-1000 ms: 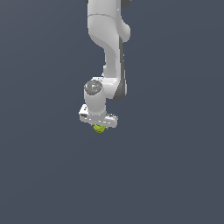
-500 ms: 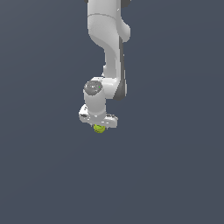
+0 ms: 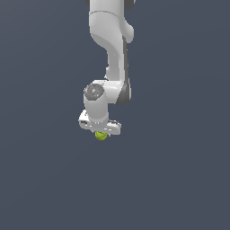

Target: Pick up the object and move it to a goal position.

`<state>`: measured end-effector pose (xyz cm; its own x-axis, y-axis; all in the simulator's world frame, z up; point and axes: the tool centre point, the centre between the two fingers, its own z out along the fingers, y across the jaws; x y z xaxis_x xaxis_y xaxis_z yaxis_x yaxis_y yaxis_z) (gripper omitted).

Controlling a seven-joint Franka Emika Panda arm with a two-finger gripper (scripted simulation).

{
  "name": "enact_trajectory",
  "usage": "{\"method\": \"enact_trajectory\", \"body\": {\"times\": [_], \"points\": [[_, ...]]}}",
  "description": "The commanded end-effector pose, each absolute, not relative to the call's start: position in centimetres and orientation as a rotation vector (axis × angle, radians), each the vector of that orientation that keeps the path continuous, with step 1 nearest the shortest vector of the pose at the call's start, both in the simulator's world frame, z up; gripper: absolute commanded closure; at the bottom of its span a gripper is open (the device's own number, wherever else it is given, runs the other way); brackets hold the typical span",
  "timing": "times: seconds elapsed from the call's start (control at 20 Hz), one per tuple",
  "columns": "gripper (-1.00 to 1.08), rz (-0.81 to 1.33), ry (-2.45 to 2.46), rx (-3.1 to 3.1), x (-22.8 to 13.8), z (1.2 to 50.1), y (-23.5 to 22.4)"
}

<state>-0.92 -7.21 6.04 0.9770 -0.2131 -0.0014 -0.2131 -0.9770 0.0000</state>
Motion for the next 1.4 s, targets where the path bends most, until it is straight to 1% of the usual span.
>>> {"method": "enact_trajectory", "body": {"times": [0.0,0.85,1.35], "points": [[1.08,-0.001,0.337,-3.123,0.4,6.8,-7.2],[1.08,-0.001,0.337,-3.123,9.6,11.8,-7.4],[1.08,-0.001,0.337,-3.123,12.8,13.3,-7.4]]}}
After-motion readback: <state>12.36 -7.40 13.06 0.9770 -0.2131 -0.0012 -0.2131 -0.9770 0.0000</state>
